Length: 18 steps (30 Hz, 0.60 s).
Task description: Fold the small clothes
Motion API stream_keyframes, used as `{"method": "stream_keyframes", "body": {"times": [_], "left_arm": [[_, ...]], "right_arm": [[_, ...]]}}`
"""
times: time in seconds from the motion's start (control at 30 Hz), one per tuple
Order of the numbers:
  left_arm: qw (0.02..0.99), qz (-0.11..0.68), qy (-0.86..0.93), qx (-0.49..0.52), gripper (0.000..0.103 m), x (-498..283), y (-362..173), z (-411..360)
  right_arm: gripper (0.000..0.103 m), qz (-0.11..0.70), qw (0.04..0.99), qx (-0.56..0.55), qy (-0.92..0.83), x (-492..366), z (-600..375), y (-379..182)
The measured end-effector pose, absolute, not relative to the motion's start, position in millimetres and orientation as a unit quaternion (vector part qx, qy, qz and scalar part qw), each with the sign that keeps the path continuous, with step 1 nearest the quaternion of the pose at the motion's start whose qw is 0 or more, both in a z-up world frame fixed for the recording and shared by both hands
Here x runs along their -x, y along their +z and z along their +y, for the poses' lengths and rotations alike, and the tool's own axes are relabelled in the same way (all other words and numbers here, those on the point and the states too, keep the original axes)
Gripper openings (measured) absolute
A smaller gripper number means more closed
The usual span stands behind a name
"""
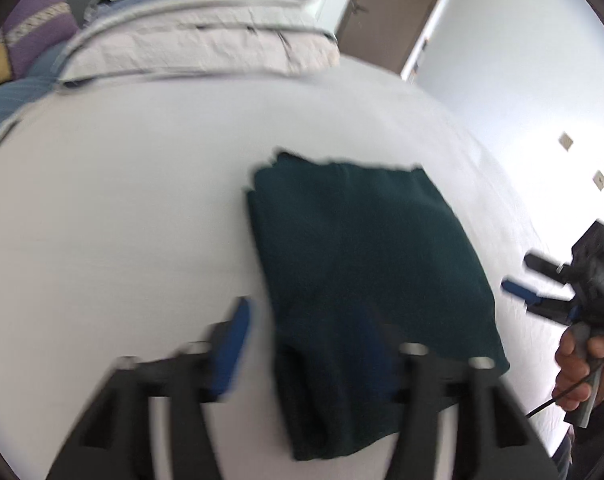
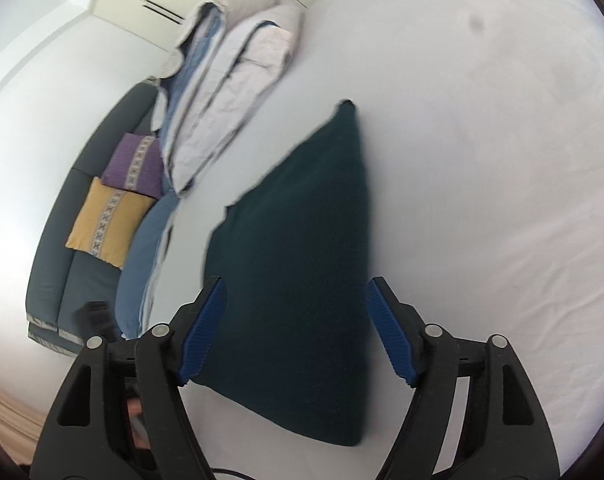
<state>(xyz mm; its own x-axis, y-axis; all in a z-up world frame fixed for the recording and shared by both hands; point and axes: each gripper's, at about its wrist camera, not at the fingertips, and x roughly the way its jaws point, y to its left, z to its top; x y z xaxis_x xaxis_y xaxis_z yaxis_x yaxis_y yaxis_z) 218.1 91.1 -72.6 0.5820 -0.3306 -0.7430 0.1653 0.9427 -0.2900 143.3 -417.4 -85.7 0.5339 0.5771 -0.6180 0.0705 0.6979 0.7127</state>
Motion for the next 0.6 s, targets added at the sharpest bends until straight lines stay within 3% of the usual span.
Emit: {"method": "stream_keyframes", "body": {"times": [0.17,0.4,0.53,0.6], "left_arm": [[0.859,0.470,-0.134,0.155,0.065,-233.9,-96.0,125.6],[0.797,0.521,-0.195,0.233,0.062,-265.9,-126.5,115.6],[0.766,0.537,-0.214,0.283,0.062,-285.7,-137.1,117.1],[0.752,0.545,-0.217,0.302,0.052,-293.3,-141.7,117.7]], "right_arm": [[0.074,0.497,0.767,-0.376,0.151,-153.0,-414.8,-123.3],[0.074,0.510,0.744,-0.390,0.184,-173.2,-398.3,-140.6],[0.064,0.524,0.730,-0.394,0.190,-186.3,-389.4,-148.6],[0.058,0.533,0.730,-0.382,0.191,-193.0,-381.6,-151.9]]}}
